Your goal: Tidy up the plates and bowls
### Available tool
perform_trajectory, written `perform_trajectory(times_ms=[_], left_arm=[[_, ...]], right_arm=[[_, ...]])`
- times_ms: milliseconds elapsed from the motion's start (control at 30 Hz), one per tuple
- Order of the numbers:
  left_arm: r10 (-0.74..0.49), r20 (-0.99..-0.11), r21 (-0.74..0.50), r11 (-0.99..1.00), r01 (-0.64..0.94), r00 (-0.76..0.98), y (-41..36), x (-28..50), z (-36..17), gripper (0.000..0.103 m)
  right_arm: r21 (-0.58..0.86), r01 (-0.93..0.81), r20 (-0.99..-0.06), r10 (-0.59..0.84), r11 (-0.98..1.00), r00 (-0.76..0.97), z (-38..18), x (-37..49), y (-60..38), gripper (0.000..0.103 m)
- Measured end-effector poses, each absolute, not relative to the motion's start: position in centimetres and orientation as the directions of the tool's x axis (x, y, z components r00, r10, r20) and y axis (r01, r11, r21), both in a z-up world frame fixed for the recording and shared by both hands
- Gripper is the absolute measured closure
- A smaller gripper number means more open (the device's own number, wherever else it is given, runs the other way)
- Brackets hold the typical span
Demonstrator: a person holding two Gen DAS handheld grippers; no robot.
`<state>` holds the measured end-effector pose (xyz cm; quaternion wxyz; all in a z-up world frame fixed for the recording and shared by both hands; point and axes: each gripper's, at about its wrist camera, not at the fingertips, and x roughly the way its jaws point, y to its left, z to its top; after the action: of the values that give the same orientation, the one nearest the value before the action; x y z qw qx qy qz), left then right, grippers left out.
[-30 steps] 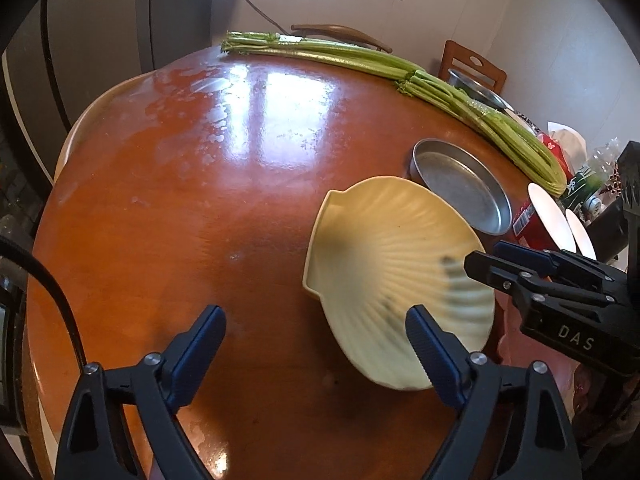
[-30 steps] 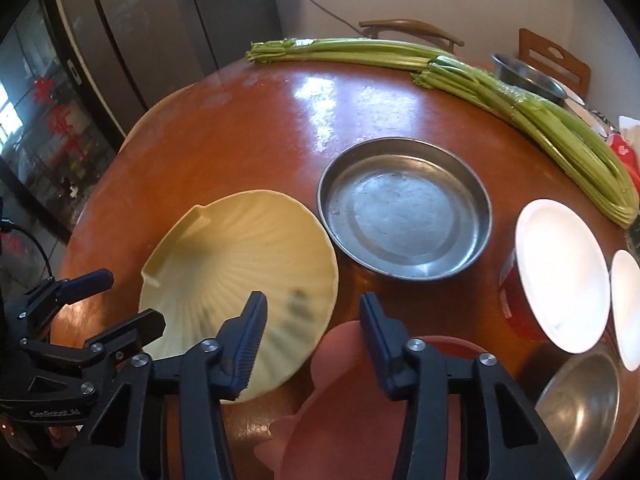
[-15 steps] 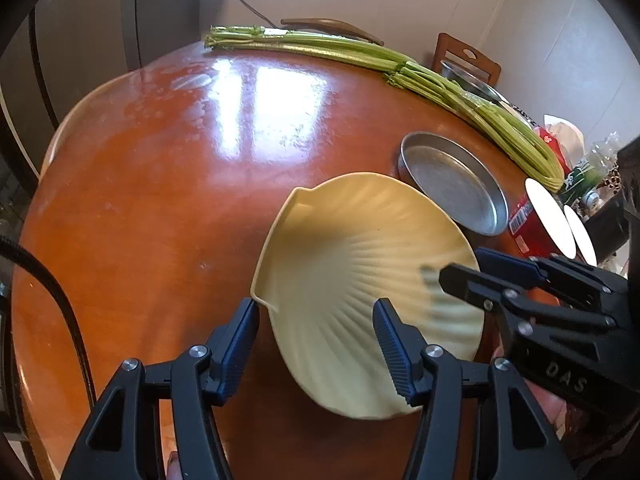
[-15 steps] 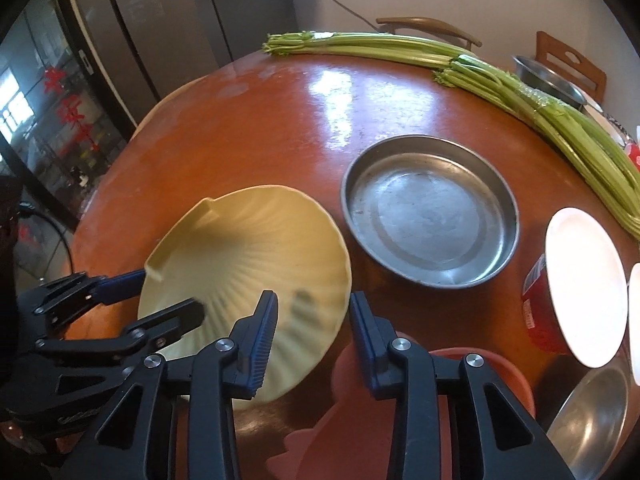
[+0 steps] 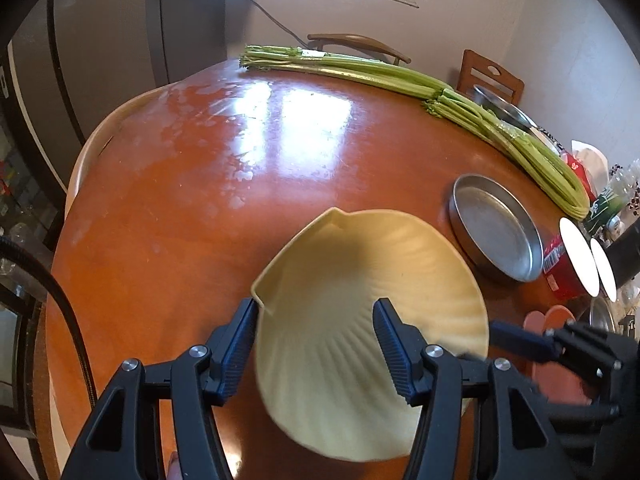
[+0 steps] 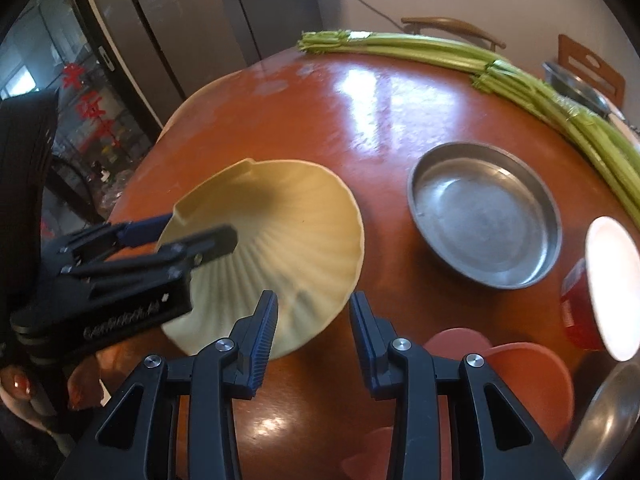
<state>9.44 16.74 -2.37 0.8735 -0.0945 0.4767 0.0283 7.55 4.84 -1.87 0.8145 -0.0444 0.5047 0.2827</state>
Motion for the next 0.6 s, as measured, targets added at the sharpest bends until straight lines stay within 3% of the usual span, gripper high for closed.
perform_trajectory(times_ms=[600], left_arm=[[-0.004,-0.835,-0.116,0.979,-0.167,0.551,18.0,12.4,-3.4,0.044]], right_arm=[[0.224,-0.486,-0.844,0.417,0.845,0.336,-2.4,8.2,5.0,0.063]])
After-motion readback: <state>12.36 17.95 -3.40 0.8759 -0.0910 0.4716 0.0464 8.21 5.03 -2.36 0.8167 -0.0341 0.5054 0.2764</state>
